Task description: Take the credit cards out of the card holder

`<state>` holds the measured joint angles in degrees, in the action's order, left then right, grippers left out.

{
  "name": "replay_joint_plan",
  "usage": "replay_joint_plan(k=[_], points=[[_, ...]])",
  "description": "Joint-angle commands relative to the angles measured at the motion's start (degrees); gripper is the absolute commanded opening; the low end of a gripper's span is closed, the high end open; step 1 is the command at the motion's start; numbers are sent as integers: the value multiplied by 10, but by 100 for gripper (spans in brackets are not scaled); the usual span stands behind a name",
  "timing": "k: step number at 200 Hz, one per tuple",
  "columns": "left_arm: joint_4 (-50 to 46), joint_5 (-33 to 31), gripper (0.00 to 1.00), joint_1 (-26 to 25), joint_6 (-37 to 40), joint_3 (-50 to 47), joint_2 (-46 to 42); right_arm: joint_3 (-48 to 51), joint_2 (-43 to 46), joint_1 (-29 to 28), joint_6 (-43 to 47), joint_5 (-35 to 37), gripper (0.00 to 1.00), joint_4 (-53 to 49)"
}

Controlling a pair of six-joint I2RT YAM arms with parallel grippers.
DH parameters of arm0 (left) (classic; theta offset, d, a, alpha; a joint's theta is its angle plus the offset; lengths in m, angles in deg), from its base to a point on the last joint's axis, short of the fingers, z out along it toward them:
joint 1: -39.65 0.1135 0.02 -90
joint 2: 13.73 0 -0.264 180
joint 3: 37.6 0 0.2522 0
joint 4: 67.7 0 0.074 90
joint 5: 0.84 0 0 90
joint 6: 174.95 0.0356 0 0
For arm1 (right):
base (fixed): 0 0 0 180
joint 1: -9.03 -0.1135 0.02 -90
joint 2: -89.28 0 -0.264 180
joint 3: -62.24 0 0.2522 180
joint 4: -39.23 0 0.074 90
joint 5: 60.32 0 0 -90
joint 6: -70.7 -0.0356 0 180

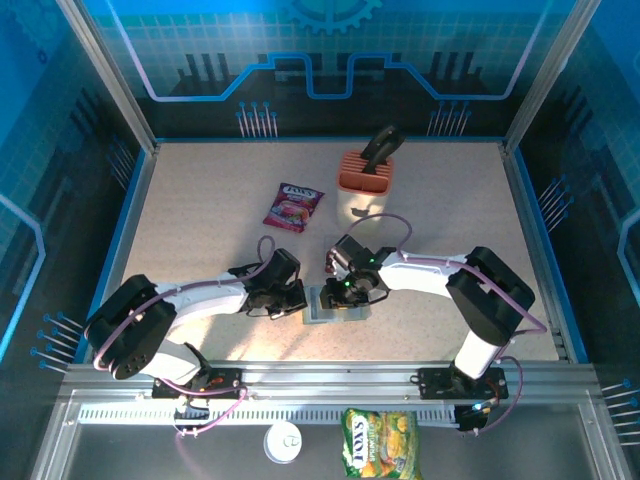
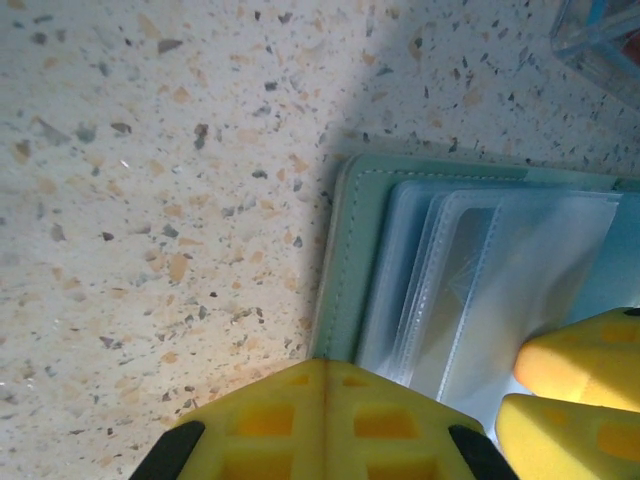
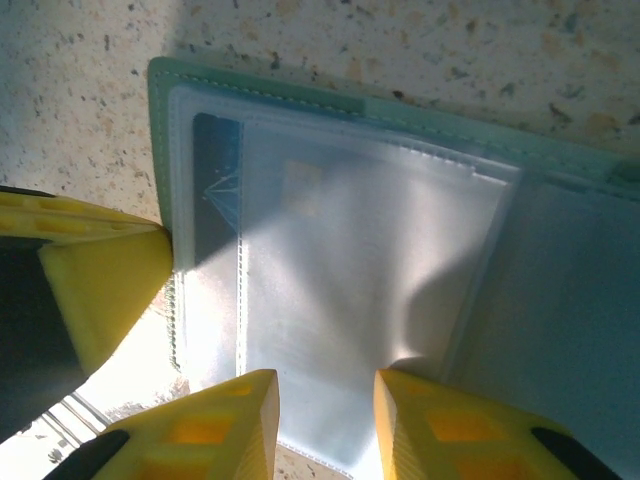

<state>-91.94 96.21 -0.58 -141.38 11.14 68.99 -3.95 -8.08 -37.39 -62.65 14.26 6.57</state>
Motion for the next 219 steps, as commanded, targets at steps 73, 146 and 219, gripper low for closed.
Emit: replay_joint_plan(k=[73, 146, 219], points=[[21, -6, 3, 0, -8, -14, -74, 48, 21, 16, 16, -32, 30, 35], [89, 38, 17, -10, -32, -8, -26, 76, 37, 27, 8, -51, 29, 73], [114, 60, 19, -21, -46, 1, 24, 96, 47, 40, 2, -68, 28, 98]])
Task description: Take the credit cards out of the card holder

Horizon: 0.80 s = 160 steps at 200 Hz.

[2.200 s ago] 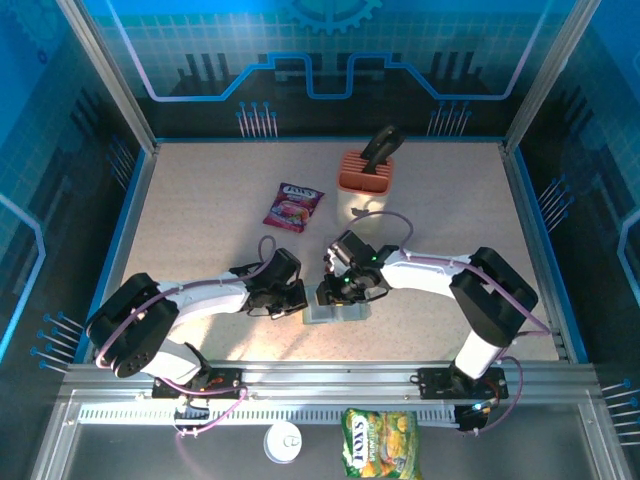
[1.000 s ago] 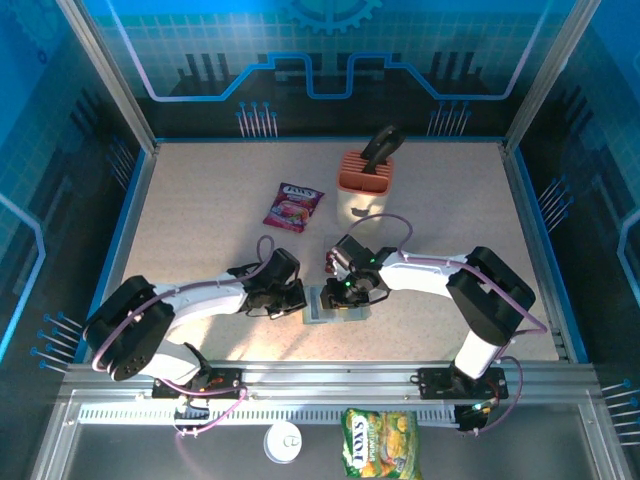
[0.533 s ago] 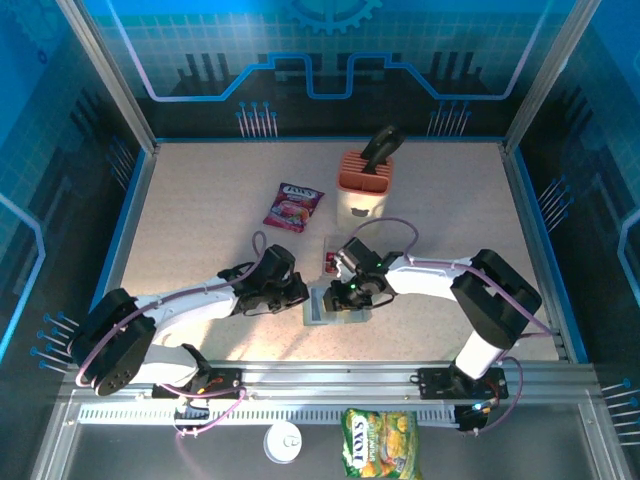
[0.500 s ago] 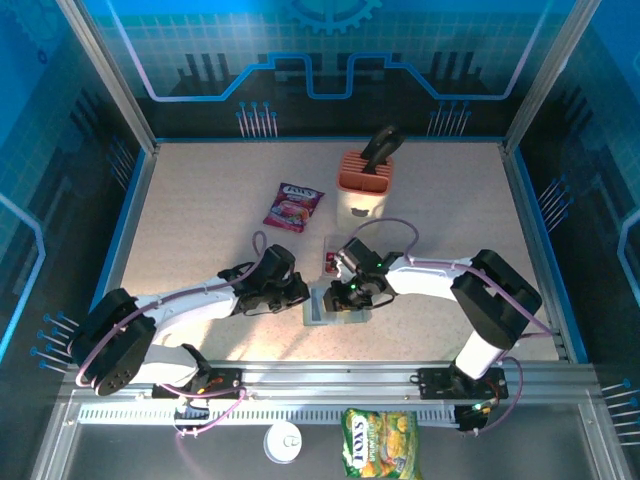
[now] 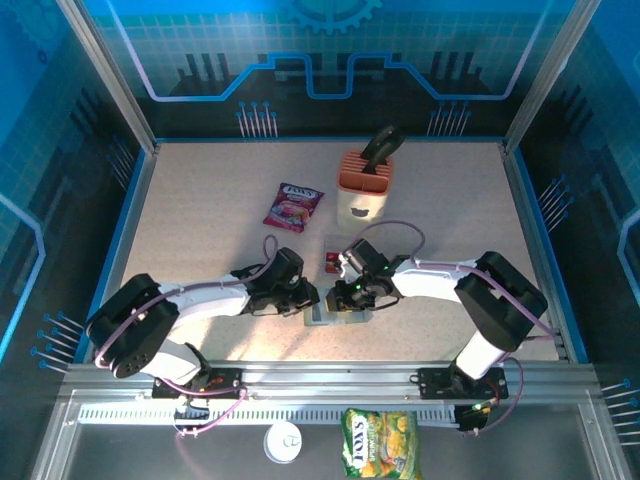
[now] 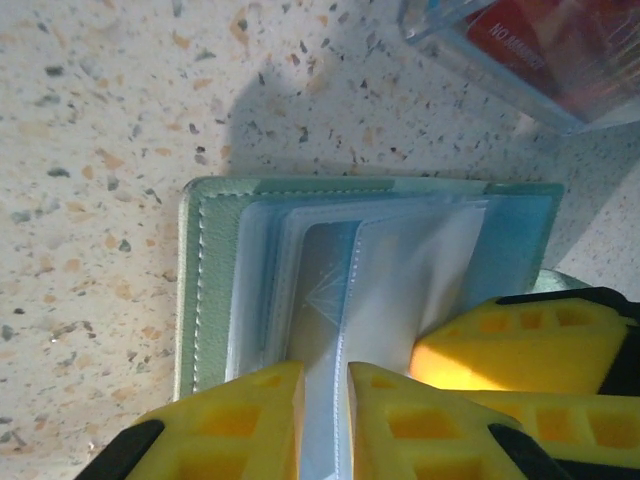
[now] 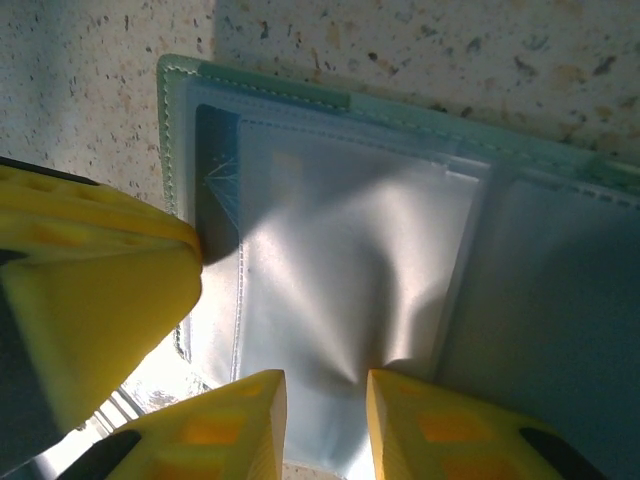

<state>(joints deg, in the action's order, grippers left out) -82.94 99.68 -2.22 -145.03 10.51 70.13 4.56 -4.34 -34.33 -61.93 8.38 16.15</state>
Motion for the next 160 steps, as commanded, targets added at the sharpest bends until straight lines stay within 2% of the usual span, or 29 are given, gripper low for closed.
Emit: replay_joint_plan(k=[1, 71, 121, 160], points=[[25, 25, 19, -5, -10, 7, 14, 12, 10, 9, -5, -9, 28, 3], [50, 44, 19, -7, -14, 11, 32, 22, 13, 13, -12, -16, 28, 18], [65, 52, 9, -7, -17, 12, 34, 23, 22, 13, -12, -17, 28, 17], [64, 53, 9, -7, -18, 14, 28, 22, 33, 12, -8, -18, 28, 13]])
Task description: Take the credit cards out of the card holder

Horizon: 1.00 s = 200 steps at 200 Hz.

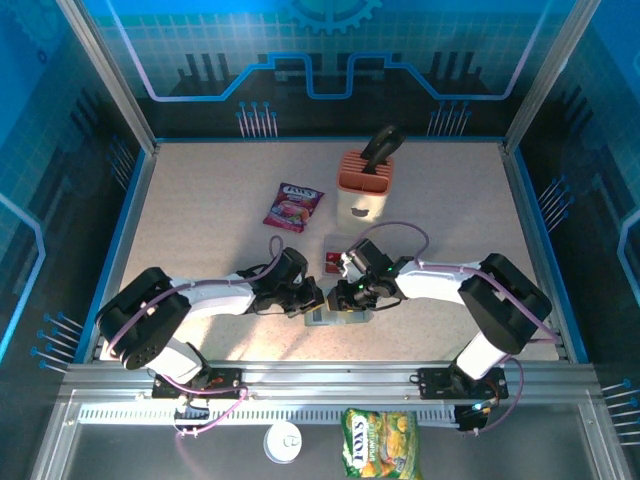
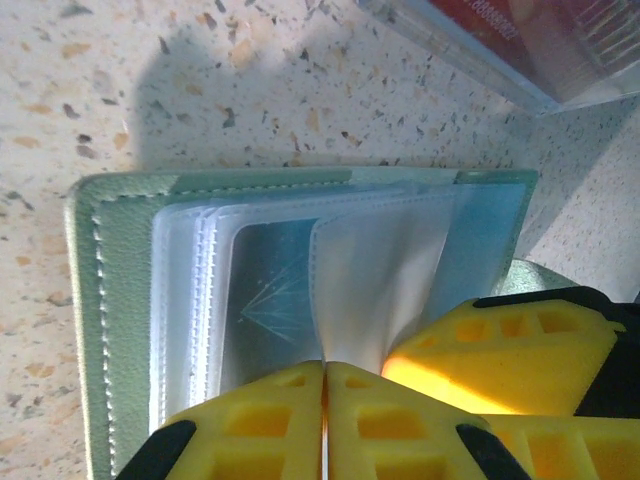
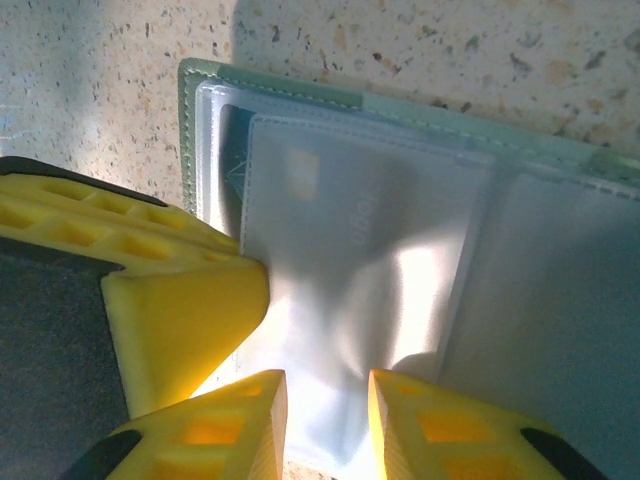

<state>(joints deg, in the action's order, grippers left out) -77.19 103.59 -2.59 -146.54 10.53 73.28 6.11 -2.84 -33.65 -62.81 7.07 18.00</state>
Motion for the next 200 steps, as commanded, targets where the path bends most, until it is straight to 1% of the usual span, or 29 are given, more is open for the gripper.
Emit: replay_joint_plan(k=[1, 38, 96, 135, 200], points=[[7, 14, 9, -3, -3, 14, -4, 6, 19, 6, 1, -5, 28, -5], [-2, 16, 12, -5, 1, 22, -10, 4, 49, 6, 5, 6, 28, -13], [-21, 20, 13, -8, 9, 48, -12, 0, 111, 13, 21, 52, 28, -61], [-24, 24, 13, -15, 10, 69, 6, 15, 165, 37, 24, 81, 28, -87], [-22, 34, 12, -37, 16, 124, 69, 46, 254, 88, 39, 93, 29, -131]])
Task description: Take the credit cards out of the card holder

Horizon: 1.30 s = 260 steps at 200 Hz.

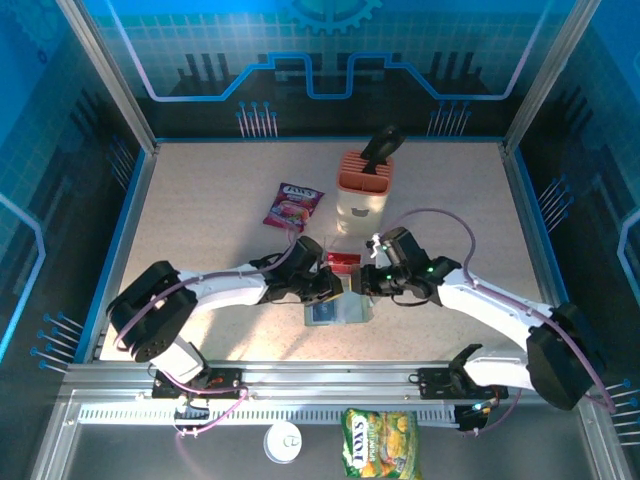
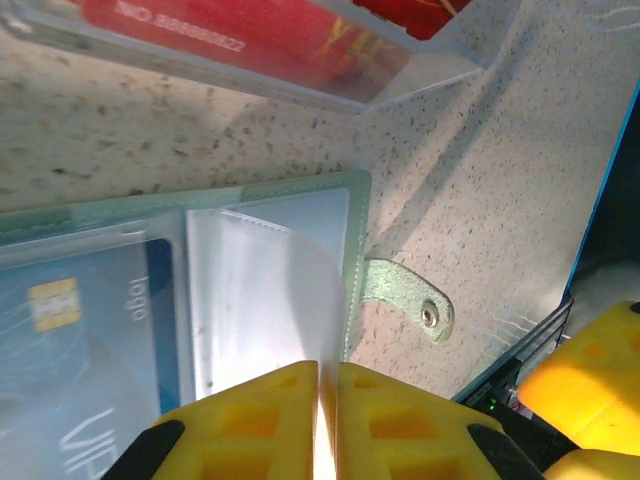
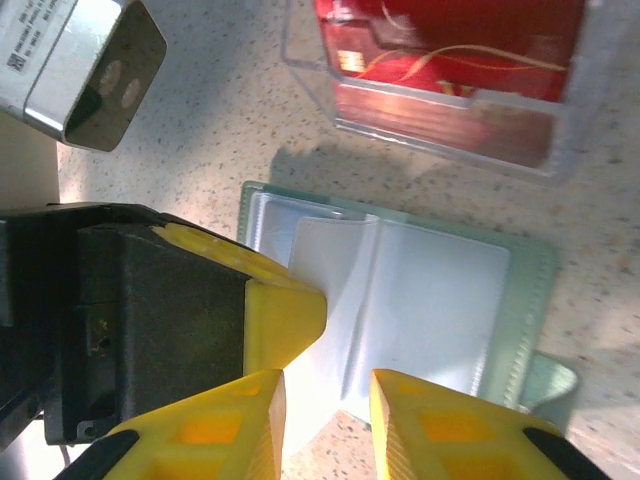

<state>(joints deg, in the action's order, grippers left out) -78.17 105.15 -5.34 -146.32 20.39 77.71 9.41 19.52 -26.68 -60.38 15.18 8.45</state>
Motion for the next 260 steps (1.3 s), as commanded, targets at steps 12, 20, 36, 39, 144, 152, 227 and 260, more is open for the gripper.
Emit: replay_joint_plan(k=[12, 20, 36, 39, 144, 152, 227, 260], points=[[-11, 20, 11, -12, 14, 35, 37, 19, 43, 25, 15, 11, 29, -42], [-11, 22, 11, -14, 14, 41, 44, 21, 52, 30, 16, 11, 29, -46], [-11, 26, 12, -15, 16, 53, 57, 27, 64, 36, 16, 9, 29, -51], [-11, 27, 13, -15, 16, 55, 59, 28, 66, 37, 17, 9, 29, -52], [-46, 32, 23, -16, 41, 113, 83, 43, 91, 42, 4, -8, 30, -56], [-51, 30, 23, -16, 43, 113, 79, 44, 91, 42, 2, -10, 30, -53], [-86, 1, 17, -1, 59, 74, 15, 60, 75, 38, -26, -42, 29, -11], [-109, -15, 14, 2, 68, 54, -17, 60, 56, 28, -34, -50, 28, 12]])
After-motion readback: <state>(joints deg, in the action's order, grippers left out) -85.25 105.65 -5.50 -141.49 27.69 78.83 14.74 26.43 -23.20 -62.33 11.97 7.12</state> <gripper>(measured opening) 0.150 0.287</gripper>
